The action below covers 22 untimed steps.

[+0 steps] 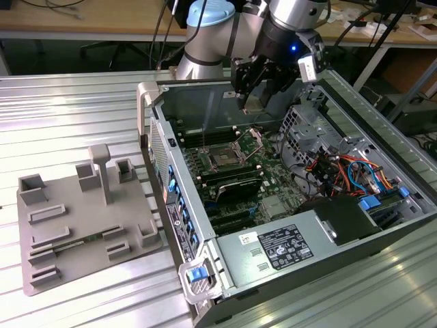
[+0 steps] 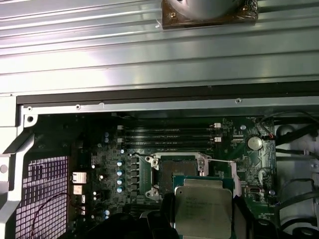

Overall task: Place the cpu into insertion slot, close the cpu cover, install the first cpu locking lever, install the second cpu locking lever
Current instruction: 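Place the cpu into insertion slot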

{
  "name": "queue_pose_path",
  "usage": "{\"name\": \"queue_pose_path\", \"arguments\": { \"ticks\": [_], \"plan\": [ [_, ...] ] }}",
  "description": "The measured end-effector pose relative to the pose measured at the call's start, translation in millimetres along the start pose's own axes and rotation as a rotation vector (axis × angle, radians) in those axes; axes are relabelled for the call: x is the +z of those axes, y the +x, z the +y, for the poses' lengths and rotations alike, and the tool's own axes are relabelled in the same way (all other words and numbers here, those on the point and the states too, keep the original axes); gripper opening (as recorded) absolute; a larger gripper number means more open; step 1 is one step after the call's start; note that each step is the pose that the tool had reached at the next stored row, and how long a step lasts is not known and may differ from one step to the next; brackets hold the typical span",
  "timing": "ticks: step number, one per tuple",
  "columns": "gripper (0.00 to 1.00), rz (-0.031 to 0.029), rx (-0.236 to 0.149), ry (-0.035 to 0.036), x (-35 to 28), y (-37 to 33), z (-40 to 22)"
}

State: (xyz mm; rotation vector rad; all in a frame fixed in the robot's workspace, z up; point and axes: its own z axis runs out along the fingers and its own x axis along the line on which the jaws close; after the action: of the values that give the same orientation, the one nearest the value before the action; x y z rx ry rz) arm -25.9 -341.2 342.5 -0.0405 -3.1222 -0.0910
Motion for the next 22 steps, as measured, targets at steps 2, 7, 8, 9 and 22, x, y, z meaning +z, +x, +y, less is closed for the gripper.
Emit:
{"name": "queue_pose_path", "arguments": {
  "ticks": [2,7,8,9,22],
  "plan": [
    [0.55,-0.0009,0.000,0.0248,0.7,-0.1,-0.1],
    [0.55,-0.0007,0.000,0.0259,1.7,0.0,-0.1],
    [0.55,-0.0007,0.000,0.0259,1.8,0.0,-0.1],
    [0.55,-0.0007,0.000,0.0259,1.9,0.0,-0.2],
    [0.55,-0.0008,0.000,0.0281,4.5,-0.1,-0.3]
  ]
}}
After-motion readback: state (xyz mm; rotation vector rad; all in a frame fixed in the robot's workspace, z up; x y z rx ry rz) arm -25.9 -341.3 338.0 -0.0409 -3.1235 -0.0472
